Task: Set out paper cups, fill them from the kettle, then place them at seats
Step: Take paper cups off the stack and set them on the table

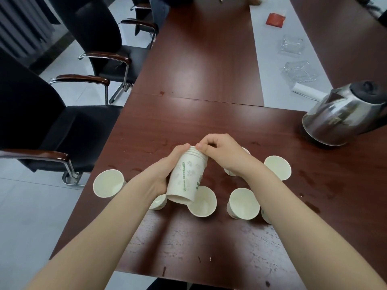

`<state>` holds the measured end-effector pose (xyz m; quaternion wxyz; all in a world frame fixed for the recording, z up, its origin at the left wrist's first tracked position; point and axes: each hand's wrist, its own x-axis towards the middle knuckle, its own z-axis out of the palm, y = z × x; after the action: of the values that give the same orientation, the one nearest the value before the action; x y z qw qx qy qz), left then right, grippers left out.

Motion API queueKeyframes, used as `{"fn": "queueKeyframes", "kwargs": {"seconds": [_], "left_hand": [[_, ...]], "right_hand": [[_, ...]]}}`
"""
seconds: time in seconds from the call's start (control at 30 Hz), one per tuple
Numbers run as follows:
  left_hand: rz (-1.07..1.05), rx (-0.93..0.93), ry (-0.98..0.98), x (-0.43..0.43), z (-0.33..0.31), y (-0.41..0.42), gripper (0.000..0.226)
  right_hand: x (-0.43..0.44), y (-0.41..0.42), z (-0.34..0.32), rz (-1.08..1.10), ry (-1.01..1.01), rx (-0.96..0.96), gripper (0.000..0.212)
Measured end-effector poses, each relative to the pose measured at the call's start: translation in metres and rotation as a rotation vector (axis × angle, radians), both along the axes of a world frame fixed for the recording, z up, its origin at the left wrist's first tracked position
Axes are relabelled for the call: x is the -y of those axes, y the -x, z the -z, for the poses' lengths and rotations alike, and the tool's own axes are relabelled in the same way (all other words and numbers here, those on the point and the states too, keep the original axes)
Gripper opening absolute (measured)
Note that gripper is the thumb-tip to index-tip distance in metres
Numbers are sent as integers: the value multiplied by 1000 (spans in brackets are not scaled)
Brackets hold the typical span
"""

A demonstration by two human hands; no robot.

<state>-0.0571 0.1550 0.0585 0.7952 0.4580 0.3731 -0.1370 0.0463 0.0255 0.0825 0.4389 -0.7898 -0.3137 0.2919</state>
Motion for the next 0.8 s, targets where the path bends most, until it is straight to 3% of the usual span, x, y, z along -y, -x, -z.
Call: {"fn": "queueKeyframes", "kwargs": {"seconds": [0.5, 0.63, 0.7, 0.8], "left_hand": [[12, -24, -24, -13, -7, -10, 42], [73, -37, -7, -13, -8, -8, 48], [121, -45, 8, -13, -7, -5, 52], [162, -31, 29, -16, -7, -2, 45]], "right_hand": [[-22, 6, 12, 152, -3, 72, 23], [-24, -1, 15, 297, -32, 81, 22], [-21, -10, 16, 348, -66, -55, 21], [-16, -17, 22, 322, -35, -443, 31]]}}
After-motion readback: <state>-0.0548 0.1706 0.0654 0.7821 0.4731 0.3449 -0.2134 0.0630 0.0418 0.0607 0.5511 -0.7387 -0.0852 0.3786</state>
